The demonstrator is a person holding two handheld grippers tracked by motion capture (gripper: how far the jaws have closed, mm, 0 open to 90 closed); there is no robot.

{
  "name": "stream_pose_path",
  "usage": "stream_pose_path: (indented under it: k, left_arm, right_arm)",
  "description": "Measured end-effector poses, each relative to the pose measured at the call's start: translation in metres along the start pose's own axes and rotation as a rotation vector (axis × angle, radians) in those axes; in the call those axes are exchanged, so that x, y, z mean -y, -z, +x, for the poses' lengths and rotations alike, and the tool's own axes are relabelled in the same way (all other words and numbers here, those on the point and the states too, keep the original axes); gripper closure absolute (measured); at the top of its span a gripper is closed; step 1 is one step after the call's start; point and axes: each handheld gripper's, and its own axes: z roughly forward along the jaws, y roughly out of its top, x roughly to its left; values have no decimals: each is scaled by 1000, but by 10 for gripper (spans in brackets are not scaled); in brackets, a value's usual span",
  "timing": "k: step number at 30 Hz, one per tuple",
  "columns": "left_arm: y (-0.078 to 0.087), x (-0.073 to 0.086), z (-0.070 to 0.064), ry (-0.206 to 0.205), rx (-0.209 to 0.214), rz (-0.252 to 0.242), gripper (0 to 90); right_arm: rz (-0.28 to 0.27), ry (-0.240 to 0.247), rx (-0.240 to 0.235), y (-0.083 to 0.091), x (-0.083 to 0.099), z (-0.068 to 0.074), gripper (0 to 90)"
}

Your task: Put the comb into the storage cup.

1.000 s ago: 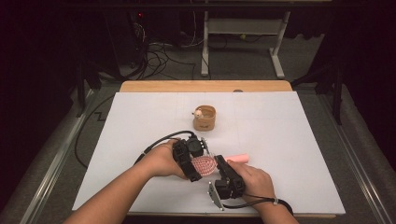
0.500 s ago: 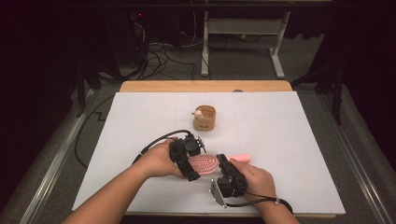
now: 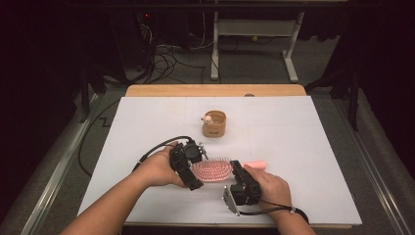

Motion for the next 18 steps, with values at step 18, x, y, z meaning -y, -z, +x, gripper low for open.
stream_pose_path:
  k: [18]
  left_arm:
    - [-15, 45, 26, 112, -14, -7, 33]
  right_arm:
    - [45, -18, -3, 1, 14, -1, 814]
